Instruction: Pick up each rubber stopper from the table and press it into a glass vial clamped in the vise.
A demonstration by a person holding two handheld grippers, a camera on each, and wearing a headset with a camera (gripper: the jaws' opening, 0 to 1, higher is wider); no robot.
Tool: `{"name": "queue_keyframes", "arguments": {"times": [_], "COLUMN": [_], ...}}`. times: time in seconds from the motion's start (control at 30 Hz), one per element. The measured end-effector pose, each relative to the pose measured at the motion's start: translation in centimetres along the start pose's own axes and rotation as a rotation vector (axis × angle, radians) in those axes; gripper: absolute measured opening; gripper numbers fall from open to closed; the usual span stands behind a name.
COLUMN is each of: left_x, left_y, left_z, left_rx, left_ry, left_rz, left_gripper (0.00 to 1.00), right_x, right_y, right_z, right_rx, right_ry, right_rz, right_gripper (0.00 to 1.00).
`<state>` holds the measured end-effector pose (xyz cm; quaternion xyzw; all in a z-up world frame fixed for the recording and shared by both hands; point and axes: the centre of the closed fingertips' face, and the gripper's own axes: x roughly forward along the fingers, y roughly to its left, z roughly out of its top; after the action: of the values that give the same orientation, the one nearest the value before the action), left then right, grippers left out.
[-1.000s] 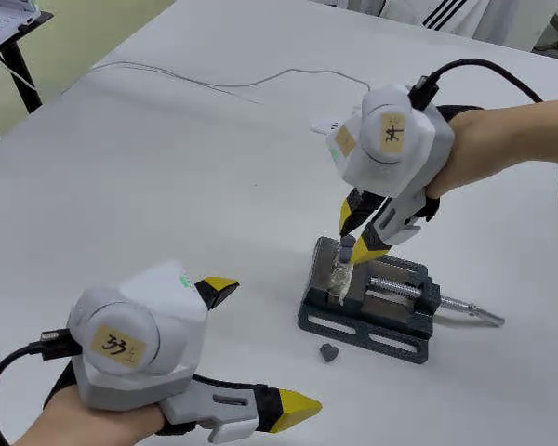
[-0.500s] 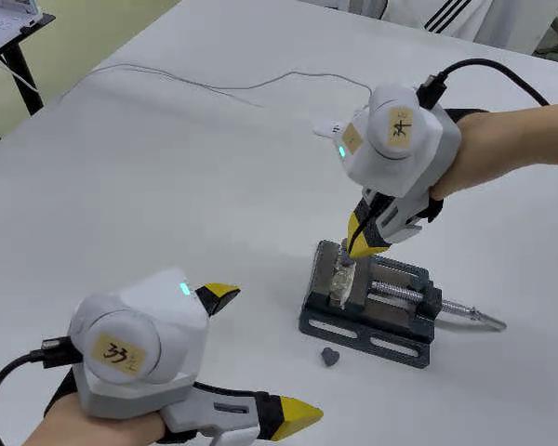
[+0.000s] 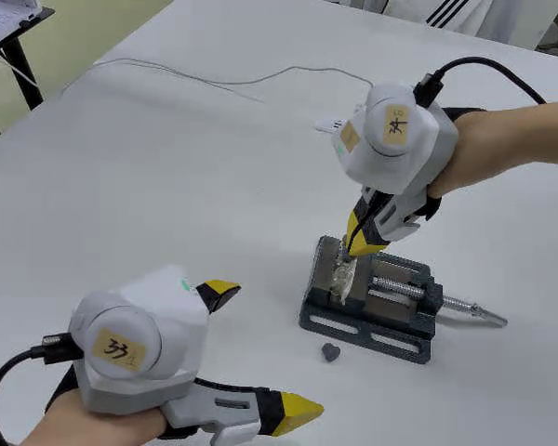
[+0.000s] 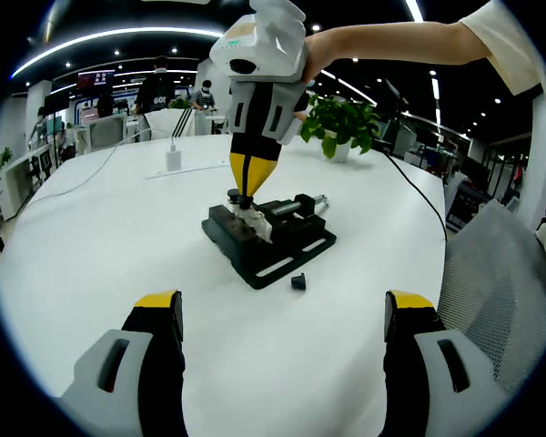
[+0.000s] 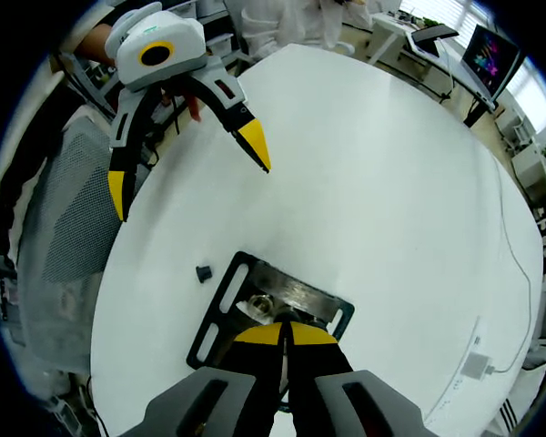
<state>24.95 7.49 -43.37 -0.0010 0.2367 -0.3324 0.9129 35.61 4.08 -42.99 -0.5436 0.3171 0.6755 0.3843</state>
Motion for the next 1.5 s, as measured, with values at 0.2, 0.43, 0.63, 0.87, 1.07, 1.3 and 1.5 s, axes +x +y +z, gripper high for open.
{"name": "queue_keyframes", "arguments": {"times": [0.2, 0.43, 0.63, 0.87, 1.07, 1.3, 1.5], "left_x": [-0.1, -0.1, 0.1, 0.4, 0.8, 0.8, 0.7], "left_y": [0.1, 0.3, 0.3, 0.5, 0.7, 1.0, 1.2], "left_z": [-0.2, -0.2, -0.2, 0.2, 0.5, 0.6, 0.3], "left_rx": [0.001, -0.007, -0.009, -0.026, -0.029, -0.033, -0.038], "left_ry": [0.006, 0.004, 0.002, -0.019, -0.028, -0.034, -0.029], "left_rz": [0.0, 0.007, 0.005, 0.01, 0.011, 0.012, 0.016], "left_gripper": [0.9, 0.9, 0.9, 0.89, 0.89, 0.89, 0.89], "right_x": [0.1, 0.1, 0.1, 0.1, 0.2, 0.3, 0.4], "right_y": [-0.1, 0.0, 0.1, 0.2, 0.3, -0.2, 0.0], "right_z": [-0.1, -0.1, -0.3, -0.2, -0.3, -0.3, 0.0], "right_rx": [0.015, 0.035, 0.041, 0.093, 0.122, 0.109, 0.111], "right_ry": [0.006, 0.006, 0.007, -0.008, -0.002, 0.026, 0.065], "right_rz": [0.012, 0.008, -0.011, 0.01, 0.01, 0.018, 0.018], "right_gripper": [0.0, 0.0, 0.0, 0.0, 0.0, 0.0, 0.0]}}
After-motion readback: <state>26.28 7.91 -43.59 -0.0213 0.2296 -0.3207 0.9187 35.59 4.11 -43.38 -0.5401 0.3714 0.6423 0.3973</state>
